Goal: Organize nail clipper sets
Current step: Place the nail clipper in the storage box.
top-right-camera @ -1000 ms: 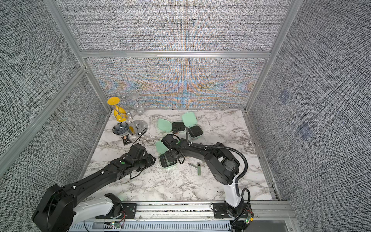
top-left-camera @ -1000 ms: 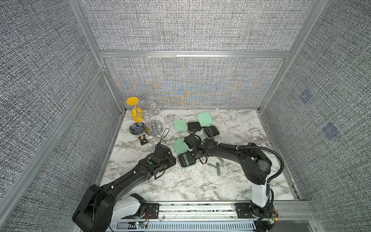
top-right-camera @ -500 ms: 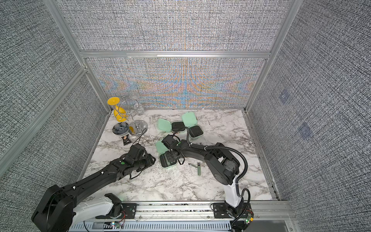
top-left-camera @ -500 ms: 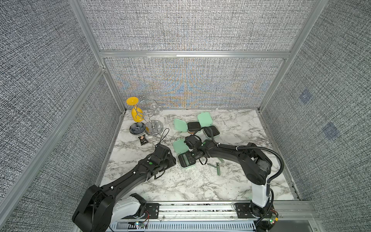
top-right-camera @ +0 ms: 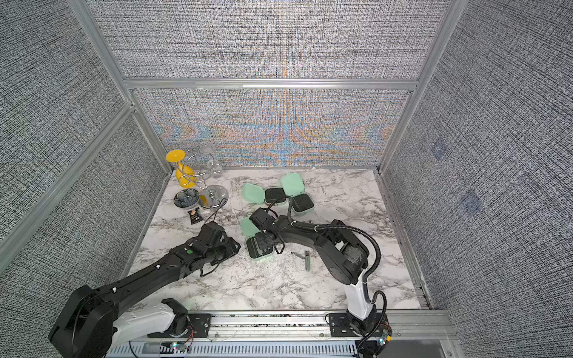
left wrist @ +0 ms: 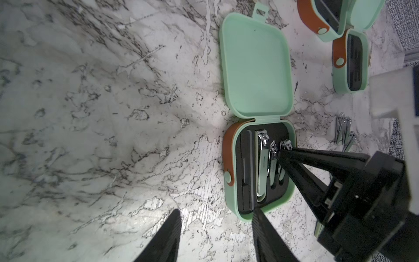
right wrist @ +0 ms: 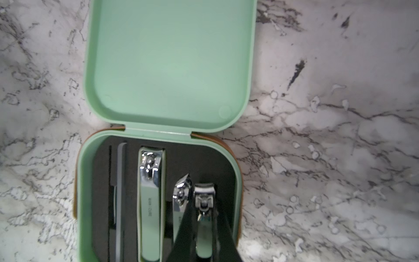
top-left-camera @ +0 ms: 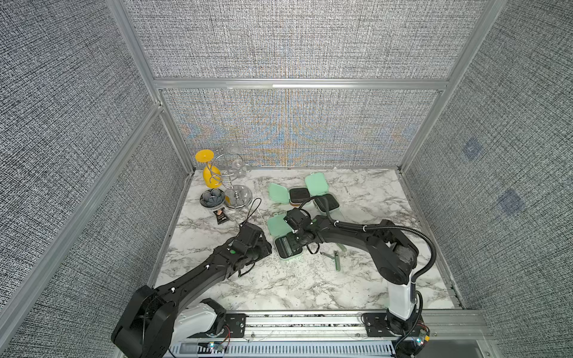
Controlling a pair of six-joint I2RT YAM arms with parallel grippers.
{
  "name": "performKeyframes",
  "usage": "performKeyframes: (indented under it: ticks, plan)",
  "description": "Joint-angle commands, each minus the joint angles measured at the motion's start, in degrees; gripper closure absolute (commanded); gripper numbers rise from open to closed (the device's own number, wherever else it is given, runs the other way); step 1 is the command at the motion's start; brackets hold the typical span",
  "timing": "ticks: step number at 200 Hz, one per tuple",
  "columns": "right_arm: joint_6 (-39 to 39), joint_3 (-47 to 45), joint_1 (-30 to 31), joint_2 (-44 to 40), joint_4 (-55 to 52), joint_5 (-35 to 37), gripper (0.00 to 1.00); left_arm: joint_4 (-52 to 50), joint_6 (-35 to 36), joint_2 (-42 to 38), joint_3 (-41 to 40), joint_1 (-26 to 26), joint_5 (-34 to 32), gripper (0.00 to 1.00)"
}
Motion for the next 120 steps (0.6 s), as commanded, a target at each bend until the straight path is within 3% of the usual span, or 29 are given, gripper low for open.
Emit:
performKeyframes:
  ticks: [1,81,120]
  plan:
    - [0.75,0.5,0.05,0.74,-3.5,1.72,0.99,0.97,-0.04,-0.14,-0.06,0.03,-0.52,0.47]
    - [0.85,2.54,0.49,2.5,-6.74,2.27,0.97,1.0,-0.13,-0.29,-0.24,0.06,-0.67,0.47]
    - [0.45,3.69,0.57,2.0,-8.11,2.74,0.8,1.0,-0.13,-0.32,-0.35,0.03,-0.69,0.47]
